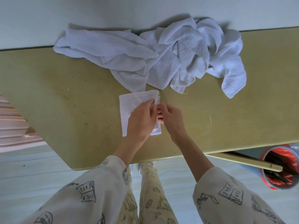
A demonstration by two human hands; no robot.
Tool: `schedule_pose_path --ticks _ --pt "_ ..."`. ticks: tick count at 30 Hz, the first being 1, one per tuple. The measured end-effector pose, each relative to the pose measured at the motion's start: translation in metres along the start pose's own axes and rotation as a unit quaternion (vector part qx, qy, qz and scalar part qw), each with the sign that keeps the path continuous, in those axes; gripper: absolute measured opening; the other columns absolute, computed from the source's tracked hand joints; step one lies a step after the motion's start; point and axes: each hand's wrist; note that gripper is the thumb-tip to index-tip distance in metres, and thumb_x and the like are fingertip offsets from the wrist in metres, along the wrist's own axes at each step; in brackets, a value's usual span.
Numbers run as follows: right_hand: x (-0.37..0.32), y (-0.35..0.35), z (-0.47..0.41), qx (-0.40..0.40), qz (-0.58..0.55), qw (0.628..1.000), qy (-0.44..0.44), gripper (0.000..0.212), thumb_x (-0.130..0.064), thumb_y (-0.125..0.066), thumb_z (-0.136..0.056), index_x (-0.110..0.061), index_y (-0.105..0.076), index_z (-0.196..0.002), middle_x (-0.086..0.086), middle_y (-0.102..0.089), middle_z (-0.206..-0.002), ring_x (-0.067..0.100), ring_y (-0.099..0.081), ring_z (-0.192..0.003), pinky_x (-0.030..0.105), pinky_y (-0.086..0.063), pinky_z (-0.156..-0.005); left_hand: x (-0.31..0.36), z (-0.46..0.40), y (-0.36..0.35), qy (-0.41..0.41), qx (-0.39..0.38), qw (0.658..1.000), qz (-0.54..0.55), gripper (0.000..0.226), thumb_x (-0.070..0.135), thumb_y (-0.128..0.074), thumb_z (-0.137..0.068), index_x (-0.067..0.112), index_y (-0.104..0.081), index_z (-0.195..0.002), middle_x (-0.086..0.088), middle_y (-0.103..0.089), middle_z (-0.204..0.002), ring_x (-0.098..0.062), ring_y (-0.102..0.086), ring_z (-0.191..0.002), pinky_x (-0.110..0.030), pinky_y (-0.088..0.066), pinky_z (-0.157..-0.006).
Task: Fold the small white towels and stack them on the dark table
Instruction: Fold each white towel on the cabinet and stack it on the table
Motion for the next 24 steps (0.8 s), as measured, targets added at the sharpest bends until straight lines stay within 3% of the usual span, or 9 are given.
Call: schedule_pose_path --ticks 1,3,5,7,11,13,16,20,24 --pt "-0.001 0.000 0.000 0.004 0.010 1.000 0.004 0.034 -0.024 -0.049 -0.088 0.001 -0.057 -0.067 0.021 -0.055 -0.065 0.036 -0.053 -0.064 0.044 -0.051 -0.067 -0.002 0.001 0.000 -0.004 -0.006 1.000 -0.003 0.027 0.024 -0.042 -0.097 0.012 -0.060 -0.113 -0.005 -0.065 -0.103 -0.021 -0.061 -0.092 -0.040 -0.049 -0.083" --pt "-0.003 0.001 0.000 0.010 0.029 0.999 0.014 0.038 -0.024 -0.050 -0.091 -0.003 -0.043 -0.061 0.011 -0.037 -0.056 0.023 -0.035 -0.056 0.032 -0.035 -0.057 -0.008 0.004 0.003 -0.012 -0.007 1.000 -0.020 0.026 0.021 -0.043 -0.097 0.011 -0.062 -0.110 -0.005 -0.065 -0.099 -0.020 -0.061 -0.087 -0.036 -0.050 -0.079" --pt "-0.005 0.002 -0.002 0.012 0.047 0.999 0.015 0.032 -0.025 -0.054 -0.092 -0.011 -0.052 -0.063 -0.010 -0.041 -0.050 0.009 -0.036 -0.051 0.021 -0.033 -0.056 -0.015 0.011 0.008 -0.032 0.007 0.999 -0.042 0.022 0.017 -0.047 -0.095 0.009 -0.064 -0.107 -0.004 -0.062 -0.092 -0.017 -0.058 -0.079 -0.027 -0.047 -0.071" --pt "-0.006 0.003 -0.003 0.007 0.058 0.998 0.015 0.018 -0.024 -0.057 -0.091 -0.010 -0.064 -0.081 -0.013 -0.050 -0.058 0.003 -0.044 -0.054 0.016 -0.035 -0.059 -0.022 0.020 0.014 -0.057 0.027 0.995 -0.071 0.019 0.012 -0.053 -0.091 0.009 -0.064 -0.107 0.000 -0.056 -0.084 -0.014 -0.051 -0.077 -0.025 -0.043 -0.066" --pt "-0.010 0.006 -0.002 -0.006 0.076 0.997 0.000 0.018 -0.022 -0.059 -0.088 -0.014 -0.058 -0.072 -0.006 -0.053 -0.063 0.009 -0.050 -0.061 0.023 -0.043 -0.064 -0.045 0.033 0.020 -0.112 0.050 0.985 -0.121 0.018 0.004 -0.062 -0.082 0.008 -0.063 -0.100 -0.005 -0.058 -0.086 -0.021 -0.054 -0.079 -0.033 -0.050 -0.070" --pt "-0.007 0.006 -0.003 -0.003 0.072 0.997 -0.017 0.022 -0.024 -0.061 -0.086 -0.017 -0.055 -0.066 0.000 -0.061 -0.069 0.018 -0.062 -0.072 0.035 -0.053 -0.075 -0.053 0.038 0.022 -0.118 0.050 0.983 -0.128 0.017 0.010 -0.057 -0.084 0.009 -0.062 -0.100 -0.006 -0.058 -0.091 -0.022 -0.054 -0.084 -0.034 -0.050 -0.073" --pt "-0.003 0.005 -0.002 0.001 0.069 0.997 -0.040 0.021 -0.026 -0.062 -0.083 -0.015 -0.057 -0.067 0.010 -0.070 -0.082 0.027 -0.068 -0.084 0.047 -0.054 -0.083 -0.058 0.043 0.024 -0.120 0.060 0.981 -0.143 0.025 0.026 -0.052 -0.085 0.013 -0.063 -0.103 -0.005 -0.056 -0.097 -0.017 -0.046 -0.095 -0.027 -0.045 -0.079" --pt "0.001 0.005 -0.002 -0.003 0.076 0.995 -0.064 0.020 -0.024 -0.061 -0.085 -0.012 -0.057 -0.069 0.014 -0.071 -0.086 0.028 -0.069 -0.080 0.048 -0.055 -0.082 -0.071 0.049 0.027 -0.131 0.039 0.978 -0.160 0.040 0.031 -0.073 -0.071 0.021 -0.060 -0.108 -0.006 -0.051 -0.112 -0.018 -0.036 -0.104 -0.028 -0.035 -0.084" --pt "0.006 0.005 -0.003 0.000 0.089 0.995 -0.054 0.019 -0.022 -0.062 -0.085 -0.015 -0.058 -0.068 0.011 -0.071 -0.085 0.027 -0.069 -0.083 0.046 -0.055 -0.082 -0.088 0.056 0.030 -0.155 0.024 0.975 -0.159 0.042 0.021 -0.080 -0.067 0.021 -0.053 -0.098 -0.001 -0.039 -0.115 -0.021 -0.036 -0.104 -0.037 -0.044 -0.082"
Point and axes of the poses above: each hand's wrist, its own z-axis away from the middle knuckle, its own y-axis out of the back of the hand, x = y × z
